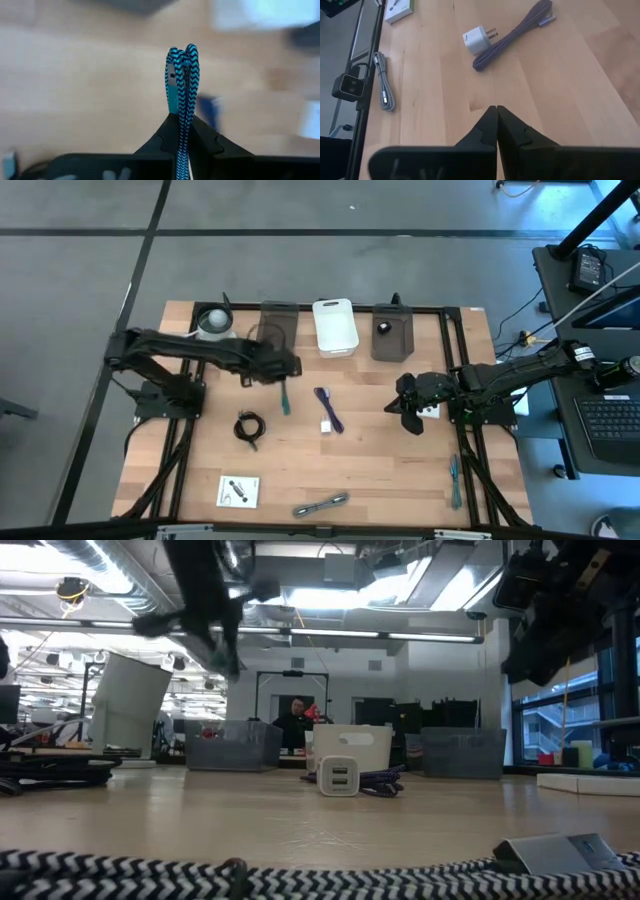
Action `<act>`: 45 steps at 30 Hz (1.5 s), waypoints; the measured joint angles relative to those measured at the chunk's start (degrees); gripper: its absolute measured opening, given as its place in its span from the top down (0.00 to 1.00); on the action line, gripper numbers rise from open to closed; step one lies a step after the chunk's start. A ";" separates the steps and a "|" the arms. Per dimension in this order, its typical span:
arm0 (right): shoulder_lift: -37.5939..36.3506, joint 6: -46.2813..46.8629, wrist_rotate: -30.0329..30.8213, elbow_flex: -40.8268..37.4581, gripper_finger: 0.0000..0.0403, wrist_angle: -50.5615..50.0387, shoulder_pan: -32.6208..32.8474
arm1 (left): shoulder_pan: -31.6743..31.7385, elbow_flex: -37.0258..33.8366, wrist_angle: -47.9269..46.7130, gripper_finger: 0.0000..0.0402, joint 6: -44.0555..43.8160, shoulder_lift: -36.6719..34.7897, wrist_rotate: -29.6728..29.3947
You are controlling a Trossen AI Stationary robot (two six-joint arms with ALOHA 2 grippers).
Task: Pick and place items into bin
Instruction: Put the left blue charger cable into the left black bin
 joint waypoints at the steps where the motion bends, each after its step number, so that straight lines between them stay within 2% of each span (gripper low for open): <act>1: 0.00 -0.01 0.01 0.00 0.99 0.31 -0.01 | 0.37 0.68 -0.08 0.97 1.22 -1.55 -1.26; 6: 0.00 0.20 0.03 0.02 0.99 1.68 0.01 | 6.06 2.41 0.92 0.97 9.23 -7.57 -3.93; 9: 0.00 0.18 0.44 0.02 0.99 2.17 -0.01 | 12.09 3.49 2.66 0.97 17.66 -9.05 -2.17; 14: 0.00 0.26 0.45 0.02 0.99 3.26 -0.01 | 23.69 5.44 6.62 0.97 31.35 -8.32 4.04; 18: 0.00 0.35 0.47 0.02 0.99 4.92 -0.01 | 32.28 5.48 8.78 0.97 38.60 -6.67 10.07; 25: 0.00 4.66 2.39 0.02 0.99 5.74 0.01 | 42.74 6.06 8.23 0.97 49.27 1.51 20.98; 30: 0.00 8.06 4.99 0.02 0.99 5.73 -0.01 | 44.59 13.37 1.84 0.97 59.36 10.81 22.91; 36: 0.00 10.93 5.03 0.02 0.99 5.71 -0.01 | 43.85 24.17 -11.36 0.97 67.64 20.96 18.99; 39: 0.00 10.95 5.06 0.02 0.99 5.71 -0.01 | 42.49 25.67 -12.44 0.97 69.72 23.71 17.07; 45: 0.00 10.97 6.85 0.02 0.99 5.70 -0.01 | 40.71 25.67 -11.84 0.97 71.41 27.50 16.83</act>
